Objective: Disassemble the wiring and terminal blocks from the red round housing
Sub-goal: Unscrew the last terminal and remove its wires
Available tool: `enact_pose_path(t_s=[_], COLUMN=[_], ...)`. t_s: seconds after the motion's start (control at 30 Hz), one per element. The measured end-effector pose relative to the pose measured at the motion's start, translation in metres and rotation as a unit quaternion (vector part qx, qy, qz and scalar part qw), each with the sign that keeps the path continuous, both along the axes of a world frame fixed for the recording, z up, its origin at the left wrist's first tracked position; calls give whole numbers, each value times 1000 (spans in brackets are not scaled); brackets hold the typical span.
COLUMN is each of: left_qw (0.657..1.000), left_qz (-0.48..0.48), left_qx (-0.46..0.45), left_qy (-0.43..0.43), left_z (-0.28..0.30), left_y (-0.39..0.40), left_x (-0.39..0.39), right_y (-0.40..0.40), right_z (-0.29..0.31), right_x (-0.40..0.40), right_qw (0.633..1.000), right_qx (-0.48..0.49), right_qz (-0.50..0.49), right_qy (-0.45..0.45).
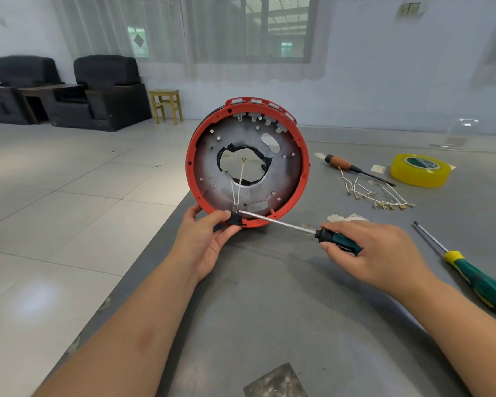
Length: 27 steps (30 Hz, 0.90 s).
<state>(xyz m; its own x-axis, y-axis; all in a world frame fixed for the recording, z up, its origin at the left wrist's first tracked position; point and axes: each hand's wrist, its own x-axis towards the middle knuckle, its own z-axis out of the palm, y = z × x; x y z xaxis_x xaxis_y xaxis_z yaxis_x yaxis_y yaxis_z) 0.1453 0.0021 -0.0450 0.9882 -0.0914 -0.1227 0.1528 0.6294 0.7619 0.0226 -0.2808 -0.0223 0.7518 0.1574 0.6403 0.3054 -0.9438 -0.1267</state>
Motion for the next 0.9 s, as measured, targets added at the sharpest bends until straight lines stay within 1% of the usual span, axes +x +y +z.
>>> enact_pose_path(t_s=[0.33,0.67,0.9], left_qw=[1000,1000,1000], left_qz=[1,4,-1], left_qx=[9,0,15], left_qy=[6,17,16], left_z=[4,7,6], left_y=[-2,-3,-3], left_x=[-3,-6,-6], right_y=[-4,-4,-6], right_z=[-2,1,3], right_x=[1,0,0], right_qw=[1000,1000,999], right_qx=[-6,-12,-28], right_qz=[-3,-7,-2], right_qy=[-17,-3,-38])
